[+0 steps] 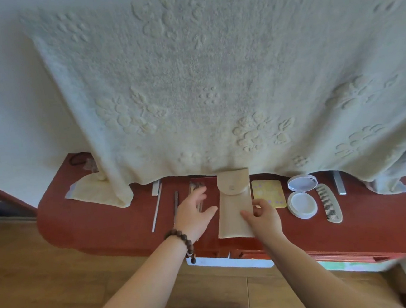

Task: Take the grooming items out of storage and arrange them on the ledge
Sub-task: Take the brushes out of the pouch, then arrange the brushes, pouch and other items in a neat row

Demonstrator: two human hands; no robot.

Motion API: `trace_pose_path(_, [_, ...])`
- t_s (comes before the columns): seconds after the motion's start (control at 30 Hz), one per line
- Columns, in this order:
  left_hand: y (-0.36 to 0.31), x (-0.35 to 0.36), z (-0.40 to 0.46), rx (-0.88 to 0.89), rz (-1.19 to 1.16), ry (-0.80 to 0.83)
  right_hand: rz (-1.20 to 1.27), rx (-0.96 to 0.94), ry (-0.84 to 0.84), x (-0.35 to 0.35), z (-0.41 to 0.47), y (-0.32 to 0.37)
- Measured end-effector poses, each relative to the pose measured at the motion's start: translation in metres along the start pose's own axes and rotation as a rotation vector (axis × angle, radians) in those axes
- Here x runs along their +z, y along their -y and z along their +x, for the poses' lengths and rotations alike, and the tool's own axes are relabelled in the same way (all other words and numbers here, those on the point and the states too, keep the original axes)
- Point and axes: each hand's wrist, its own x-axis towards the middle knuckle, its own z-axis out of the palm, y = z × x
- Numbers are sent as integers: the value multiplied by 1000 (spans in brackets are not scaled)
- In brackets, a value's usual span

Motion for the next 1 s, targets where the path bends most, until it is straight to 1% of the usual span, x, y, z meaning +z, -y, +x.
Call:
trace_pose_path(0.1, [13,-6,-3,29,71,-64,-120,-13,-16,11,11,-10])
trace_pose_path(0.17, [19,-9,-4,45,117,-89,-221,-44,-55,16,10,-15])
trace_pose_path(0.2, [21,-12,-4,53,139,-95,-308,-94,-96,17,8,-19])
trace_pose_path(0.27, [25,-15,-5,82,188,-107,-543,-287,-149,19,7,-29])
trace_pose_path(0.3, [28,-17,-5,91,210,-111,-665,-391,-120,21,7,-31])
trace_pose_path(0.37, [32,-18,-5,97,235,-120,-883,-500,39,28,6,-33])
trace_pose_path(0.43, [36,-19,-6,90,241,-124,-1060,-524,168,38,7,-33])
trace_pose_path(0.5, [40,-19,-8,89,249,-124,-1167,-528,213,46,9,-35])
trace_pose_path(0.63, [46,-23,-9,87,270,-130,-1226,-492,254,48,11,-40])
trace_pose_path(0.8, [57,-32,-8,77,269,-160,-1243,-465,225,41,12,-45])
trace_pose_path(0.93, [71,-43,-7,62,307,-182,-1266,-440,217,42,10,-40])
trace_pose_path(1.0, [80,-49,-8,65,339,-201,-1241,-412,194,49,6,-33])
